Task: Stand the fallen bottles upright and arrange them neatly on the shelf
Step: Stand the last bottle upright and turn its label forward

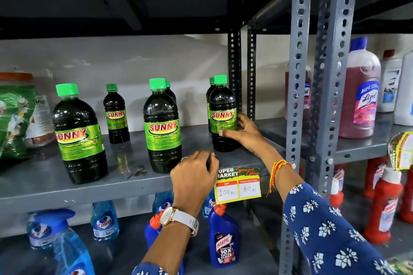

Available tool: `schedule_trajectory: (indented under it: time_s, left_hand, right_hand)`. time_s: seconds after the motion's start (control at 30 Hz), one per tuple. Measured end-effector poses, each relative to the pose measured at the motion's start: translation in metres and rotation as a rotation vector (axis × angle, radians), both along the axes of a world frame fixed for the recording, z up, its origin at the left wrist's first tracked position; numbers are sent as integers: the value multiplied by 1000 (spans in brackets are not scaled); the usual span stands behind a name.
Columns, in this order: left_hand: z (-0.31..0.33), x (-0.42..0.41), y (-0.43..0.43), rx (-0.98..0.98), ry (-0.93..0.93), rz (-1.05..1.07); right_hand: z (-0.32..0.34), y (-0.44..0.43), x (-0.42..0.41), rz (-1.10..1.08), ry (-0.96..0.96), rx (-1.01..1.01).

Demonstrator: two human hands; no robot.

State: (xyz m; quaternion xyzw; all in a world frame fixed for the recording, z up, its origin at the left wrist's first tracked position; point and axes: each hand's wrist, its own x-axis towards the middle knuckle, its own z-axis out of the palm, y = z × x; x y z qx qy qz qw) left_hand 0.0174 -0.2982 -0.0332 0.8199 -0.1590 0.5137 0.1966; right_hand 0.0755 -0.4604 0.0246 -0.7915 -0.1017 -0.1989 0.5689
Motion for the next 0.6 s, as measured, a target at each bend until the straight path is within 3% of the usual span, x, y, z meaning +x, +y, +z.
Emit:
schedule_trajectory:
  time_s: [0.6]
  left_hand:
    - [1,-3,-1,16,25,45]
  right_hand:
    - [3,1,-24,17,0,-19]
